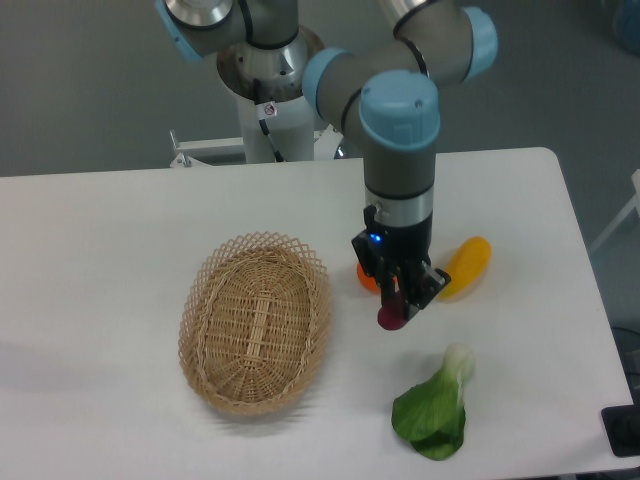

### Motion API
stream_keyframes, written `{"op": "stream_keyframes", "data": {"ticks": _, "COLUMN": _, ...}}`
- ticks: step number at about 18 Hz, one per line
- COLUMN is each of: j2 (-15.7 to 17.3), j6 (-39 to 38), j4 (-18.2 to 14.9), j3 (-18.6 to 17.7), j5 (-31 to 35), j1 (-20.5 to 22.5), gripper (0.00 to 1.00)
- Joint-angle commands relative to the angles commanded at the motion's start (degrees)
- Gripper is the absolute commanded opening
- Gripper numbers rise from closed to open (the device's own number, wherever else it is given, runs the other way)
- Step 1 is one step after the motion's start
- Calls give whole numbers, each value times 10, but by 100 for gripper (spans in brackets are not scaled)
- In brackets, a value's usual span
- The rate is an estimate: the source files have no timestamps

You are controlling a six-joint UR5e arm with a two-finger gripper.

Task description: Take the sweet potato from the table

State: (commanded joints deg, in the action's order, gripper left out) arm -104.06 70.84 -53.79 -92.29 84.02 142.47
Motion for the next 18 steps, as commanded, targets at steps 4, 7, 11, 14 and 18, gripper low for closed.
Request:
{"op": "stream_keyframes", "data": {"ticks": 4, "j2": 0, "j6": -11, "j4": -2, "j3": 8, "j5": 0, "j1": 1, "gripper": 41}}
{"op": "stream_keyframes", "data": {"ticks": 7, "j2": 2, "j6": -12, "j4": -2, "j3": 10, "j5": 2, "j1": 3, "gripper": 41}}
{"op": "stream_keyframes", "data": {"ticks": 11, "j2": 2, "j6": -11, "j4": -4, "j3": 10, "j5": 2, "j1": 4, "gripper": 41}}
{"op": "stream_keyframes", "data": {"ticks": 14, "j2": 2, "j6": -12, "j4": -4, "j3": 11, "j5": 2, "j1": 3, "gripper": 41}}
{"op": "stream_keyframes", "data": {"ticks": 18, "j2": -2, "j6": -25, "j4": -4, "j3": 21, "j5": 1, "j1": 1, "gripper": 41}}
